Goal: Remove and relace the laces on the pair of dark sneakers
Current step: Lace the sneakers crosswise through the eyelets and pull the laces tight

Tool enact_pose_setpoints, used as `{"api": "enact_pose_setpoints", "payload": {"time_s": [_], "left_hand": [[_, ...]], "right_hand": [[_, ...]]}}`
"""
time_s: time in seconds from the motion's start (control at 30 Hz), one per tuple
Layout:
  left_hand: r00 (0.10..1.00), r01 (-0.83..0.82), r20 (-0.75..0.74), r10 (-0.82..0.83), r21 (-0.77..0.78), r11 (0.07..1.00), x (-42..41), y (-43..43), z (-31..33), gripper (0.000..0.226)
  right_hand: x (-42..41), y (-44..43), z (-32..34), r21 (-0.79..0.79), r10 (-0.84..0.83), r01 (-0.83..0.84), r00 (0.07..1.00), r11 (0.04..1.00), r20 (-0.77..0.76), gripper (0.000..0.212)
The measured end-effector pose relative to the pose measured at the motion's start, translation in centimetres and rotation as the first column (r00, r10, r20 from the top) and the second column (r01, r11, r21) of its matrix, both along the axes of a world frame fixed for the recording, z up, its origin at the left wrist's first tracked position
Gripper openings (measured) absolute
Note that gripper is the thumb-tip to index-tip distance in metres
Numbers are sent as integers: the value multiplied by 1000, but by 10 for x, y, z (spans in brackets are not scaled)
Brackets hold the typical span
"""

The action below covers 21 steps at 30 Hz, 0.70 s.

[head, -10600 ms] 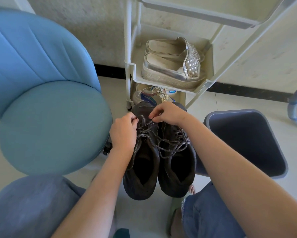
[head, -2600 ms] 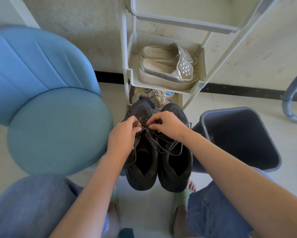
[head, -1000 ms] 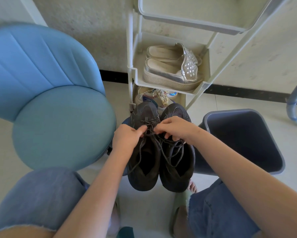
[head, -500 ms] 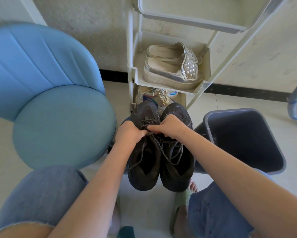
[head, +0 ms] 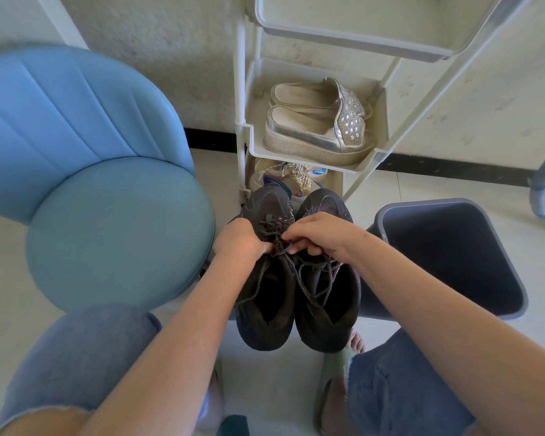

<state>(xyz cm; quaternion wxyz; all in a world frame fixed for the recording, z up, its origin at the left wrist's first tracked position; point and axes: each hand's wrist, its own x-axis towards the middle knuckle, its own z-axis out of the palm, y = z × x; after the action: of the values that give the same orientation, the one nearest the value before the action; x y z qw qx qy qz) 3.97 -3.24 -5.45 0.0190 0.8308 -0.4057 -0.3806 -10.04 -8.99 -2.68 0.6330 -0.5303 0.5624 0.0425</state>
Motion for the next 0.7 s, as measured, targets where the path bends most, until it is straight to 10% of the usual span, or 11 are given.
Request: {"api": "enact_pose_setpoints", "payload": {"time_s": [0.27, 0.7], "left_hand": [[1000, 2, 14, -2, -13, 1000, -4, -1, 12, 42], [779, -403, -488, 395, 93, 910, 13, 19, 24, 21]], "right_hand": [[-3, 2, 9, -73, 117, -124, 988, 990, -102, 17], [5, 11, -8, -298, 203, -269, 951, 916, -233, 28]]}}
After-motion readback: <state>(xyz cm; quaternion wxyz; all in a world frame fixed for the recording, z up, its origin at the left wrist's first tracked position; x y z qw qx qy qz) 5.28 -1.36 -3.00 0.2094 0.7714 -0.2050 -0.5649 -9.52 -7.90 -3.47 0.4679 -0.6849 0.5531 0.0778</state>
